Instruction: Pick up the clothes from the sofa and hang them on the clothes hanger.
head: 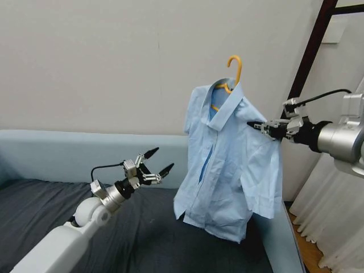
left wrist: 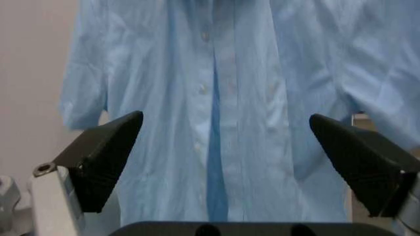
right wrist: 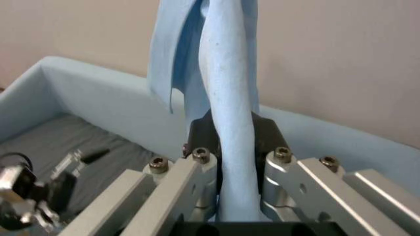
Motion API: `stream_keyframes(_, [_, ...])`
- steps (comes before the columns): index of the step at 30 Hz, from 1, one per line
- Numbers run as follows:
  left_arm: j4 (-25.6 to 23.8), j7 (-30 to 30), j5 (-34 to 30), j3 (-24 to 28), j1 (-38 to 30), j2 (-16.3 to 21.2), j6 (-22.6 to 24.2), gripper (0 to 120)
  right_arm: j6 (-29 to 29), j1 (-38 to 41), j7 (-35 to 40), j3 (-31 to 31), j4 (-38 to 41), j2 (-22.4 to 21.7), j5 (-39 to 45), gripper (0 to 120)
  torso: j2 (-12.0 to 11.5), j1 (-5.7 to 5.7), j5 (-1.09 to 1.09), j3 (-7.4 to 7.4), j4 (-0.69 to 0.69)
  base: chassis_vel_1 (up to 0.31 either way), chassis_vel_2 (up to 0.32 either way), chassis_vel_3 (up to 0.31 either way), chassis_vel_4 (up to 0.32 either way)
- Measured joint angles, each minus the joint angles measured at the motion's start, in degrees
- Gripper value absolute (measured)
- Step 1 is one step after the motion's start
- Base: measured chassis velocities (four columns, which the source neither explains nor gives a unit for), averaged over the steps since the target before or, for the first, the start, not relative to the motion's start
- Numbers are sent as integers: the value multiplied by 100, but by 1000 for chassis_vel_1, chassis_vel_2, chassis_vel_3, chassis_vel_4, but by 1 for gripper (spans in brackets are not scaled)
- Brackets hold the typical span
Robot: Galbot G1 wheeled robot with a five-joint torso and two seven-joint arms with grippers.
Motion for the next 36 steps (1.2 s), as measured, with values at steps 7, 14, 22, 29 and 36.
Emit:
stream_keyframes(7, [200, -190, 192, 191, -57, -511, -171, 100, -76, 62, 275, 15, 166, -66, 144, 6, 0, 0, -1, 1, 0, 0, 0, 0, 0])
stream_keyframes(14, [476, -240, -330, 502, -1091, -873, -137, 100, -115, -127, 246, 5, 112, -73, -82, 6, 0, 1, 1, 1, -4, 0, 0, 0, 0])
stream_keyframes(22, [1390, 581, -414, 943, -2510, -1116, -219, 100, -112, -292, 95, -15, 32, -39, -353, 6, -1, 1, 0, 2, 0, 0, 0, 0, 0])
stream_keyframes(29, [1997, 1230, -420, 1333, -3435, -1355, -305, 91, -83, -352, -1, -22, -28, -5, -517, 6, -1, 2, 1, 1, -2, 0, 0, 0, 0])
stream_keyframes(36, [2385, 1753, -345, 1487, -3696, -1408, -293, 71, -65, -355, -71, -4, -21, -15, -535, 6, -1, 2, 0, 1, 0, 0, 0, 0, 0])
